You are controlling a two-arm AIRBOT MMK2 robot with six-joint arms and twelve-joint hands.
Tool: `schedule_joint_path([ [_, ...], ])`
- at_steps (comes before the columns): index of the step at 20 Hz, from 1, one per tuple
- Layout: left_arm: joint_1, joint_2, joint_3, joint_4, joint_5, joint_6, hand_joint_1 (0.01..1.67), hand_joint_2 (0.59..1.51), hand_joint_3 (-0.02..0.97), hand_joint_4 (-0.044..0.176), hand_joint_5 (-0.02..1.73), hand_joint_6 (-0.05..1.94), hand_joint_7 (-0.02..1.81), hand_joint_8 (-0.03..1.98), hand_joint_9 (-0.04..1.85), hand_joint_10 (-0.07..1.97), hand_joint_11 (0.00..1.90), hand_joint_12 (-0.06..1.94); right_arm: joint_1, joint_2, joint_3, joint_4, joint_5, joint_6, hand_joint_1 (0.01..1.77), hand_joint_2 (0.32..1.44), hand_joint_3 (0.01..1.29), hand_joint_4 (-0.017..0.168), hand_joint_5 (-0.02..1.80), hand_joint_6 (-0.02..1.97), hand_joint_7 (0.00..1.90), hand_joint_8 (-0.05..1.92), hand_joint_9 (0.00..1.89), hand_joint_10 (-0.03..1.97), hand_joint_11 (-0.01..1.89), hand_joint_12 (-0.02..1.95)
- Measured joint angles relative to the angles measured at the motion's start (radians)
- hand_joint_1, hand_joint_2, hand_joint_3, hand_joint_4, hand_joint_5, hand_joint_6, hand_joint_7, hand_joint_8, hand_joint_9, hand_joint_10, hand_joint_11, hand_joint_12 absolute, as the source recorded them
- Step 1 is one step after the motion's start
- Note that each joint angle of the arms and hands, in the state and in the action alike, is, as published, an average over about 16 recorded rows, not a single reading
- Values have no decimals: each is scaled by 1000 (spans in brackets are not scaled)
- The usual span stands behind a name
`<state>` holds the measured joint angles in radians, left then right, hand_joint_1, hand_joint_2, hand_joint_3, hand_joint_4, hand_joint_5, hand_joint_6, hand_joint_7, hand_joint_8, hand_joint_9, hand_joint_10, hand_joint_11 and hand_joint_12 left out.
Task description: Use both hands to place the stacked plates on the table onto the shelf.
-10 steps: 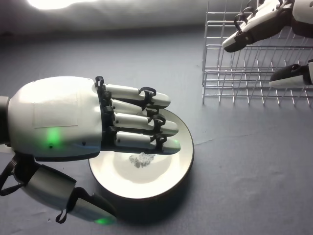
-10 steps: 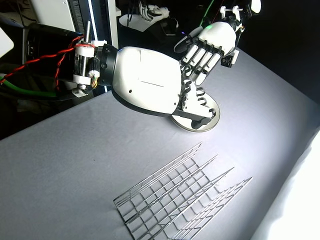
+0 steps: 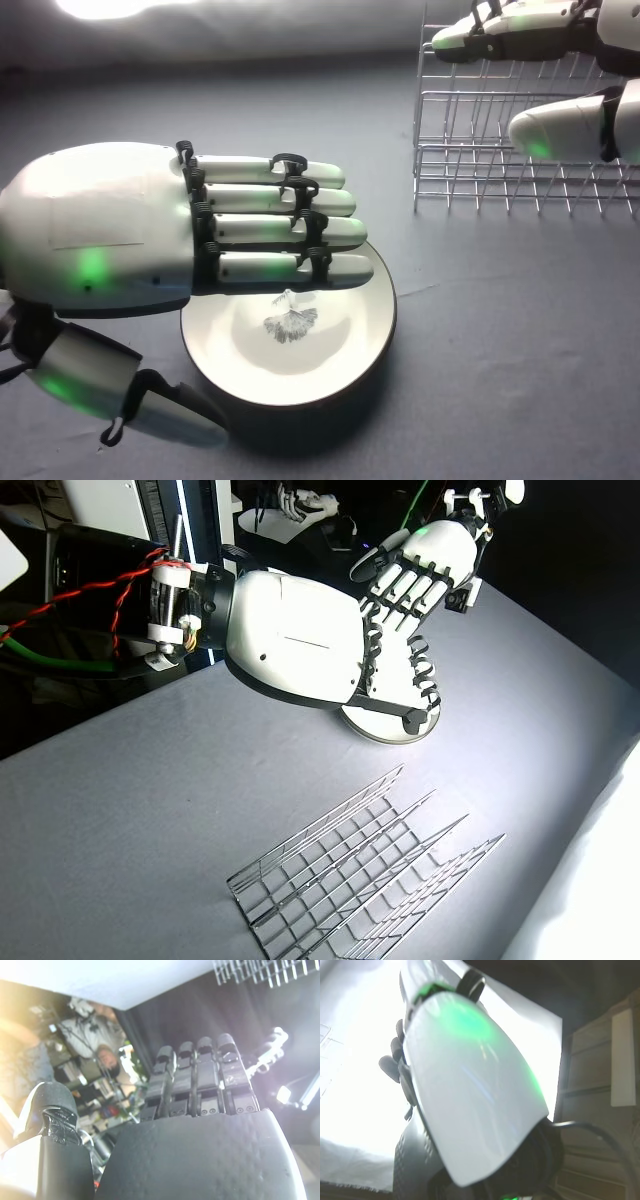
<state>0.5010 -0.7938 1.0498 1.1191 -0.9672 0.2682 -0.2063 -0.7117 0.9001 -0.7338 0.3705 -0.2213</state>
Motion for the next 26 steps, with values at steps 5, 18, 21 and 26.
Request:
schedule_joint_path([
  [5,-45,-7,38,95,-24,-87,23,1158,18,7,78,4,49,-3,30,-6,25,30,3,-2,0,-4,0,-1,19,1399,14,-4,277,11,316,6,289,44,13,1014],
  [18,-118,-59,204,463,-145,-315,15,1155,21,4,58,17,31,5,22,5,21,21,1,-22,2,-5,-3,-8,17,1402,13,-2,272,11,304,6,293,30,13,982],
  [21,-110,-70,224,519,-160,-331,16,1148,20,2,50,17,27,5,23,5,20,20,-2,-25,3,-5,-1,-11,17,1402,14,-2,269,10,303,5,292,26,13,982],
  [26,-94,-95,241,584,-156,-338,16,1135,20,2,32,17,21,5,21,5,17,17,-7,-26,4,-7,5,-17,17,1405,14,-2,265,11,297,6,282,25,13,957],
])
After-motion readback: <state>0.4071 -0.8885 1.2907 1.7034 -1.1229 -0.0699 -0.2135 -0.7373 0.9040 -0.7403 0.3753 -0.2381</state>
